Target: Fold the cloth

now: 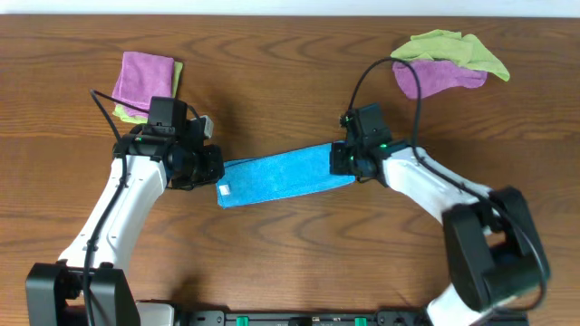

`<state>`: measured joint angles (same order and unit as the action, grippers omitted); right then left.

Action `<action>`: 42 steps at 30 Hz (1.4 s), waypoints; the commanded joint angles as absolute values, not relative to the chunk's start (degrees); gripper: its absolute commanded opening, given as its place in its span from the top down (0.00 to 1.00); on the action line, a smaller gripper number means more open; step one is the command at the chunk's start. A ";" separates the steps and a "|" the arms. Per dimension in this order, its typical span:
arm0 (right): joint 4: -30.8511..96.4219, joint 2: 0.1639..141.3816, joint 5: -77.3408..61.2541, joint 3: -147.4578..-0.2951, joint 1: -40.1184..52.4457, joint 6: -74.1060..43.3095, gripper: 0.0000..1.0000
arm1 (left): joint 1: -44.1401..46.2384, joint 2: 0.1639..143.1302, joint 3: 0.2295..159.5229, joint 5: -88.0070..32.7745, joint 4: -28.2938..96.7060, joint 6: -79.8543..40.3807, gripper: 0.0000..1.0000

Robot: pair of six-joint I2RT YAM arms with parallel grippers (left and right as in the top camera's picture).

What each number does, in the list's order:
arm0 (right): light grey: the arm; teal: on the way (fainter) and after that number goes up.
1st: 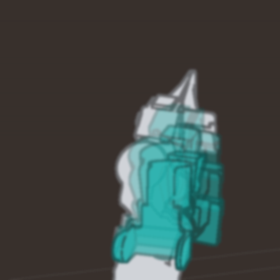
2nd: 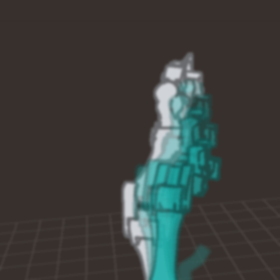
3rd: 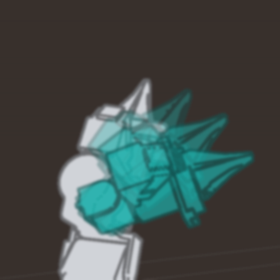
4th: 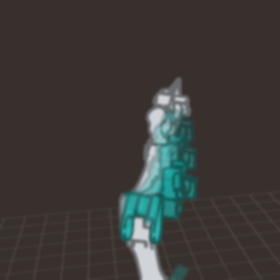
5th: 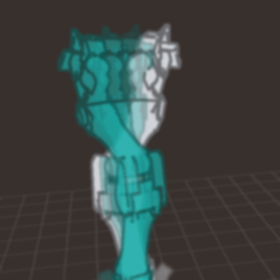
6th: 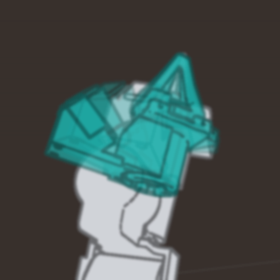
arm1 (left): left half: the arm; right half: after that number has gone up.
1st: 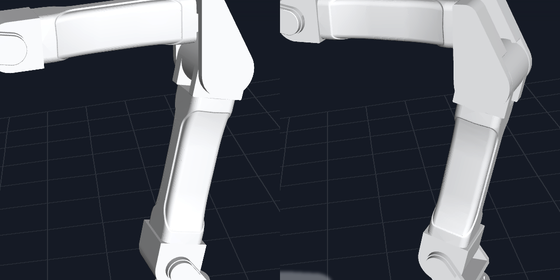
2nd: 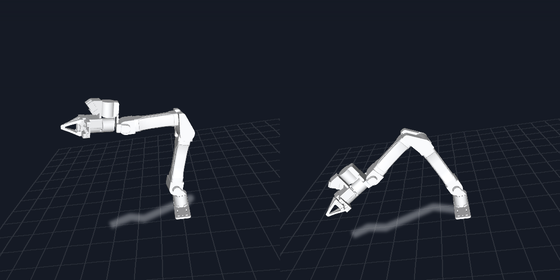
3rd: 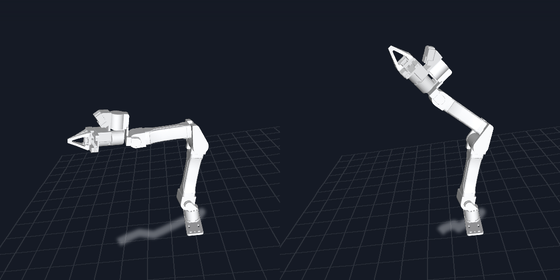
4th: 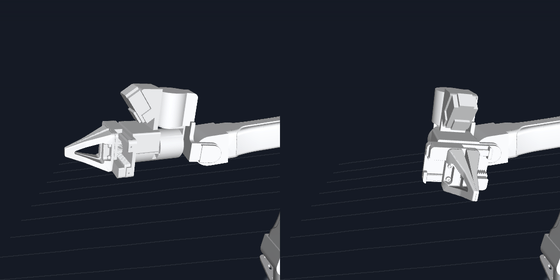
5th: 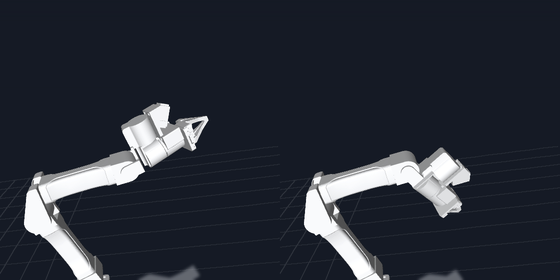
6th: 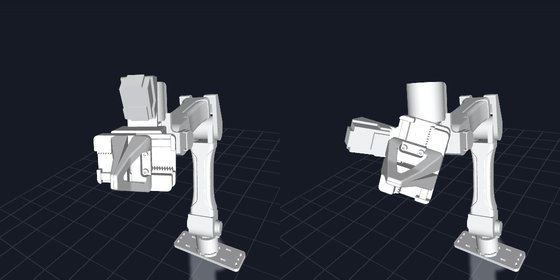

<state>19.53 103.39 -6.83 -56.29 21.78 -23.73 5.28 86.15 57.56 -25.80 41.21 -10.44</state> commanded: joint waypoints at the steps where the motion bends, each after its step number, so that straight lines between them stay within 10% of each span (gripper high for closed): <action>1: 20.91 105.89 -4.75 -56.80 22.22 -25.30 0.98 | 5.28 86.37 57.06 -25.04 41.60 -9.85 0.94; 27: 37.19 83.83 -11.33 -60.36 20.64 -25.71 0.99 | 22.26 101.67 56.99 0.80 36.58 -13.80 0.94; 36: 42.22 80.62 -18.48 -55.53 10.48 -18.72 0.11 | 22.17 105.97 56.99 -0.23 34.85 -16.36 0.94; 42: 31.14 91.18 -36.38 -48.73 5.65 -17.93 0.10 | 22.17 106.00 56.99 -2.35 34.87 -16.34 0.94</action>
<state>32.25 88.14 -27.55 -49.71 6.02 -19.25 22.28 102.87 57.98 -1.54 35.77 -15.27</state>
